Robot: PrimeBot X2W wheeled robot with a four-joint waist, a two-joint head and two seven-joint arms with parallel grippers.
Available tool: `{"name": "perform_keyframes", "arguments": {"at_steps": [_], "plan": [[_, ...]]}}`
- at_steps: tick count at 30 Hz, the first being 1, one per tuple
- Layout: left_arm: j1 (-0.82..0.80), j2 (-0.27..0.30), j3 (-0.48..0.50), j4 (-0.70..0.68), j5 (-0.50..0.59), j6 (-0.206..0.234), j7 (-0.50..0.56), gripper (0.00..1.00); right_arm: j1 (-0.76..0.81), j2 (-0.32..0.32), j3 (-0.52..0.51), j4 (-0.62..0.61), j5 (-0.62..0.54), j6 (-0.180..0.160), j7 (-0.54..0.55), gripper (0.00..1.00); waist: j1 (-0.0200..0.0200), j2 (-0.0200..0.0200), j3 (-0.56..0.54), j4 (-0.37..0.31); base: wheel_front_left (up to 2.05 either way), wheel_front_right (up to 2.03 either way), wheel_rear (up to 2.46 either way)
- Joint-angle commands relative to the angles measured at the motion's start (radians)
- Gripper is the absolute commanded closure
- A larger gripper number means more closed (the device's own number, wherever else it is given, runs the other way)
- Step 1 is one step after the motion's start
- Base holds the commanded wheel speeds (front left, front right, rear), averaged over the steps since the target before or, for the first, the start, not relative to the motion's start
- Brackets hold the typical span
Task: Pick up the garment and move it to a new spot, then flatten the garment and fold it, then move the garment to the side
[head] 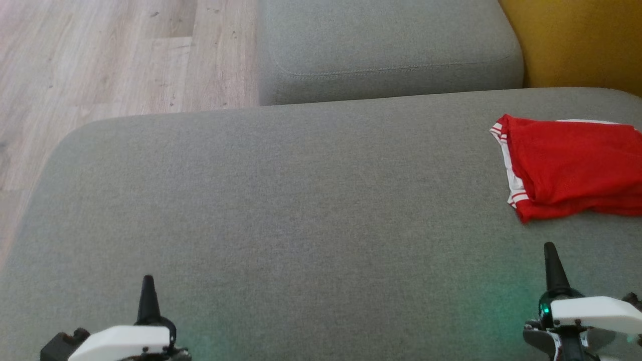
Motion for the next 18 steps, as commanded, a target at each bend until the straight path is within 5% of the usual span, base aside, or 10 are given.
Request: {"name": "perform_keyframes", "arguments": {"at_steps": [1, 18], "plan": [[-0.075, 0.011, 0.041, -0.026, -0.034, -0.013, 0.011, 1.0, -0.07, -0.005, 0.006, -0.042, 0.038, 0.005, 0.007, 1.0, 0.0, 0.0, 0.003, 0.0, 0.0, 0.0, 0.0], [-0.112, 0.01, 0.094, -0.022, -0.217, -0.051, 0.059, 1.0, -0.105, -0.005, -0.017, -0.049, 0.228, 0.006, 0.054, 1.0, 0.0, 0.0, 0.025, -0.001, 0.0, 0.0, 0.0]]}}
